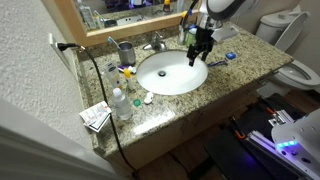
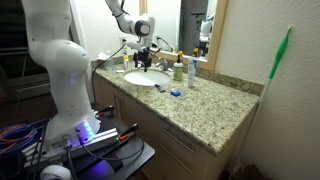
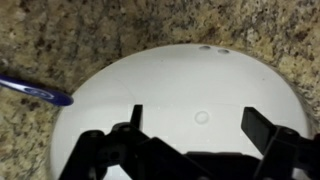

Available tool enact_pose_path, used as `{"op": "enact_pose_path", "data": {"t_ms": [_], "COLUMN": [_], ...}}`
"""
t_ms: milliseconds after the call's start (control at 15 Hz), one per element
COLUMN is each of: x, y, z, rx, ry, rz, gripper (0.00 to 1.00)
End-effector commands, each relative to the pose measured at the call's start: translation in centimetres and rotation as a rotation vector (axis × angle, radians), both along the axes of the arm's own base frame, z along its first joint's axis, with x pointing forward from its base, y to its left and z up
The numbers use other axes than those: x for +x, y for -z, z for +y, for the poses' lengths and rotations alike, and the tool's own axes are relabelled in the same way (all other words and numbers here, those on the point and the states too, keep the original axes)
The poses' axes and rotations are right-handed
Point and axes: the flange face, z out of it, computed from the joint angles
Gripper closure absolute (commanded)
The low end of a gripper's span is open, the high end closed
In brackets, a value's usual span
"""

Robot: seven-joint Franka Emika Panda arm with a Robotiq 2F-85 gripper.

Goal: Take the lid from the sink and put it on the counter

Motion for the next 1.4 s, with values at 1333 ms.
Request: {"op": "enact_pose_path", "data": {"t_ms": [1333], "x": [2.4], "y": [8.5], "z": [4.4], "rx": [0.167], "ry": [0.036], "rz": [-0.022], "gripper": [0.00]}}
